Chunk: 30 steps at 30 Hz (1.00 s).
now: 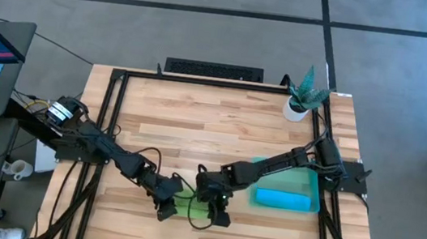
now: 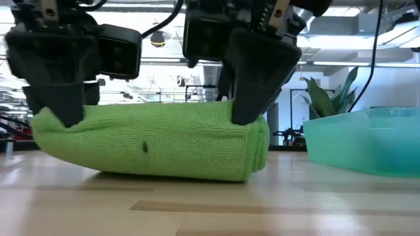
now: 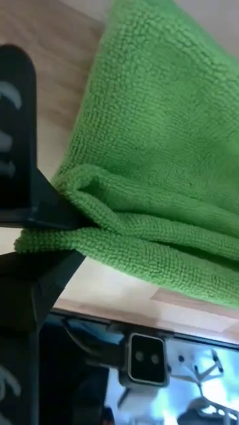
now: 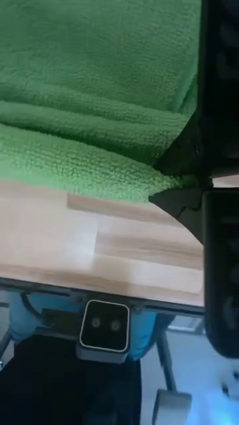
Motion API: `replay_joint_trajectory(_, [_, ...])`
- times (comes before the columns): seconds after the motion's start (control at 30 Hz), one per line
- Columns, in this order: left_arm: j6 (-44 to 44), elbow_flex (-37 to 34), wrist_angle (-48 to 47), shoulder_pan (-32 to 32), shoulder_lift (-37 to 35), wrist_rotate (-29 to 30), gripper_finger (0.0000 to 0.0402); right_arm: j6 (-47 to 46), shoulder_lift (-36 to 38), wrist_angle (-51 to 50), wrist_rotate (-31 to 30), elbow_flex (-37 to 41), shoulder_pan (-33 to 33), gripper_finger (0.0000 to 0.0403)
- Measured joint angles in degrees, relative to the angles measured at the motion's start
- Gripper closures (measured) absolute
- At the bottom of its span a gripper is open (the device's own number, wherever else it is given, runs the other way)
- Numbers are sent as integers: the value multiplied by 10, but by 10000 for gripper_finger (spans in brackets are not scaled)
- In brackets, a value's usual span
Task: Roll microfiber towels into tight, uniform cylinder then place into a basket
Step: Roll the green microfiber towel
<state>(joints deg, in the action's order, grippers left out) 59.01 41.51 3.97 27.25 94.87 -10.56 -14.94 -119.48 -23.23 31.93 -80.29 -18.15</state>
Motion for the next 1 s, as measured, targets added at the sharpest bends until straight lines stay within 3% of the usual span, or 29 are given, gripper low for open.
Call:
replay_joint_trajectory(0.27, [26, -3, 0, -8, 0, -18, 378, -54, -26, 10, 23, 6, 37, 383])
replay_joint_trajectory(0.83, [-9, -2, -22, -2, 0, 50, 377, -184, -57, 43, 25, 16, 57, 384])
replay_joint_trajectory(1.0, [-42, -2, -44, -2, 0, 60, 356, -196, -57, 42, 21, 16, 58, 382])
